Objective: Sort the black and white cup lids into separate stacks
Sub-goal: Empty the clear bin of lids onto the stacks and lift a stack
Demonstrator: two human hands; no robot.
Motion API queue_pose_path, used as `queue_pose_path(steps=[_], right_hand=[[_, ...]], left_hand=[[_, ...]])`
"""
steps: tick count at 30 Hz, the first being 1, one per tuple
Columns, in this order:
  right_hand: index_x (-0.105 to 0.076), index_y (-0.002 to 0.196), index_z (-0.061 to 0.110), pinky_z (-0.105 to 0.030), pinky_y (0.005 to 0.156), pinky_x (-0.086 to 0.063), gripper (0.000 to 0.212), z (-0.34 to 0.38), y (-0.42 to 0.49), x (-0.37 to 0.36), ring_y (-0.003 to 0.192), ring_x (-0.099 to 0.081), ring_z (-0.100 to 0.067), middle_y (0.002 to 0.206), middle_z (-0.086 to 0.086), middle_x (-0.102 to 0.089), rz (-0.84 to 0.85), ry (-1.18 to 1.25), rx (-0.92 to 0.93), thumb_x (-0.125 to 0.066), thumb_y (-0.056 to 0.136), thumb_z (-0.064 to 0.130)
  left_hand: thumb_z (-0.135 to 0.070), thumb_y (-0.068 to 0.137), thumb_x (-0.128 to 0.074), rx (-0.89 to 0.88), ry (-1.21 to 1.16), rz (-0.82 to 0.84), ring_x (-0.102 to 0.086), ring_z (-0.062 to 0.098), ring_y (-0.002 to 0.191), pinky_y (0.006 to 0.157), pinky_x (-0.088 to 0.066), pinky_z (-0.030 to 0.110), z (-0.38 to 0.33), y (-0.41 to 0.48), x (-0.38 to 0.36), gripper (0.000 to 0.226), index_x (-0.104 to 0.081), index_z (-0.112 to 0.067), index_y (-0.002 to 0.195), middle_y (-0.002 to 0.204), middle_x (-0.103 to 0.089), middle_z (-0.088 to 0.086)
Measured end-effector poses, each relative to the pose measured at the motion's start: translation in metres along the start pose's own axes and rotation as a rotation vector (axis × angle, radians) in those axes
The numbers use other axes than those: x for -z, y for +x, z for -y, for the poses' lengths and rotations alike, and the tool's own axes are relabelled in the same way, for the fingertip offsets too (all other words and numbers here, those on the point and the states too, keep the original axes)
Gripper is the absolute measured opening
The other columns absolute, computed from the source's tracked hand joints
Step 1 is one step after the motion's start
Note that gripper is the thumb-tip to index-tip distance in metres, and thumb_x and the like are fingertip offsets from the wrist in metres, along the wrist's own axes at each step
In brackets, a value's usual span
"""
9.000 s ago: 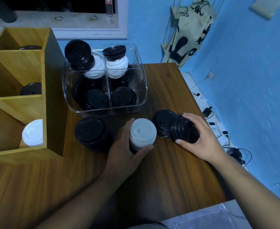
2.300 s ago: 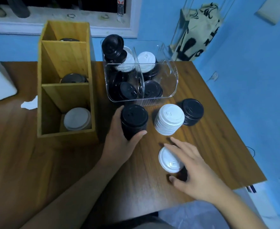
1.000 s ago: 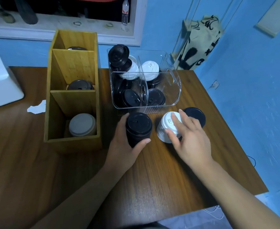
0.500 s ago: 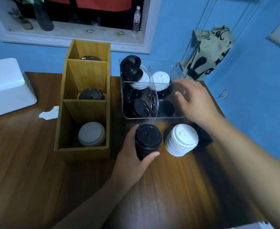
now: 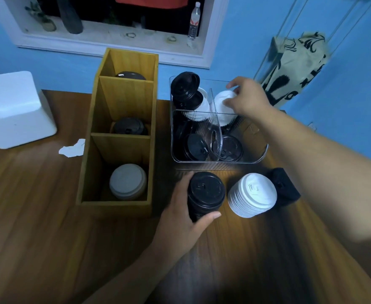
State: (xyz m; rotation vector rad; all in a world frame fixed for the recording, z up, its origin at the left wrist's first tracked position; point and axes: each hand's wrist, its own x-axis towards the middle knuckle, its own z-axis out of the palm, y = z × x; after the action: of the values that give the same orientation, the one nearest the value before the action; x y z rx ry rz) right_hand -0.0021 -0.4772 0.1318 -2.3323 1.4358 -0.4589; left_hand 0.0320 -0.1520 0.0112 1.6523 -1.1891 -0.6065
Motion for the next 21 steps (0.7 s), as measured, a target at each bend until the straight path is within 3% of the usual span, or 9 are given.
queue_pose_path(steps=[4,7,9,12,16,19,21], right_hand=[[-0.068,0.12,0.021,-0.03,0.08,-0.056,0.034,-0.008,-0.012,0.02,0.092,-0.063,-0.019,0.106,-0.001,-0.065,-0.131,0.284,-0.054,-0.073,0.087,0.013],[-0.063,0.127,0.017,-0.018,0.07,-0.054,0.039,-0.012,-0.052,0.048,0.081,-0.064,-0.009,0.103,0.0,-0.068,-0.193,0.527,-0.069,-0.073,0.09,0.014],[-0.061,0.13,0.012,-0.018,0.068,-0.053,0.039,-0.017,-0.101,0.067,0.075,-0.066,-0.004,0.096,0.003,-0.069,-0.119,0.7,-0.063,-0.071,0.093,0.008],[-0.063,0.126,0.008,-0.019,0.073,-0.055,0.034,-0.034,-0.197,0.078,0.085,-0.069,-0.009,0.103,0.001,-0.076,0.178,0.867,-0.019,-0.065,0.092,0.002],[-0.066,0.122,0.011,-0.02,0.085,-0.053,0.038,-0.067,-0.296,0.042,0.107,-0.07,-0.014,0.117,-0.002,-0.075,0.492,0.757,-0.041,-0.07,0.085,0.01],[-0.067,0.124,0.018,-0.025,0.093,-0.053,0.034,-0.088,-0.325,0.002,0.111,-0.068,-0.008,0.119,0.009,-0.074,0.52,0.636,-0.076,-0.071,0.091,0.013],[-0.066,0.126,0.028,-0.029,0.1,-0.051,0.033,-0.097,-0.33,-0.015,0.114,-0.065,-0.001,0.12,0.02,-0.07,0.488,0.483,-0.022,-0.07,0.096,0.017]], left_hand=[[-0.05,0.075,-0.085,0.01,-0.004,0.008,-0.035,-0.012,0.14,0.107,-0.026,-0.001,0.001,0.001,0.0,0.1,-0.013,-0.067,0.142,0.15,-0.037,-0.032],[-0.045,0.075,-0.087,0.023,-0.016,0.009,-0.036,-0.011,0.141,0.107,-0.027,0.0,0.001,0.001,-0.001,0.1,-0.02,-0.057,0.148,0.152,-0.039,-0.028],[-0.041,0.074,-0.088,0.031,-0.033,0.002,-0.036,-0.013,0.139,0.104,-0.027,-0.002,0.001,0.001,-0.001,0.099,-0.022,-0.055,0.147,0.149,-0.041,-0.029],[-0.038,0.074,-0.09,0.037,-0.038,-0.014,-0.035,-0.02,0.134,0.101,-0.025,-0.005,0.002,0.0,-0.002,0.099,-0.021,-0.062,0.141,0.144,-0.04,-0.035],[-0.035,0.075,-0.089,0.041,-0.035,-0.015,-0.027,-0.033,0.126,0.098,-0.02,-0.009,0.001,0.001,-0.005,0.1,-0.02,-0.051,0.146,0.139,-0.034,-0.043],[-0.035,0.079,-0.088,0.027,-0.032,-0.01,-0.027,-0.031,0.127,0.1,-0.022,-0.007,0.0,0.001,-0.005,0.098,-0.023,-0.039,0.152,0.145,-0.037,-0.03],[-0.035,0.08,-0.086,0.012,-0.021,-0.011,-0.025,-0.032,0.127,0.099,-0.022,-0.007,-0.001,0.0,-0.004,0.098,-0.021,-0.039,0.152,0.144,-0.035,-0.03]])
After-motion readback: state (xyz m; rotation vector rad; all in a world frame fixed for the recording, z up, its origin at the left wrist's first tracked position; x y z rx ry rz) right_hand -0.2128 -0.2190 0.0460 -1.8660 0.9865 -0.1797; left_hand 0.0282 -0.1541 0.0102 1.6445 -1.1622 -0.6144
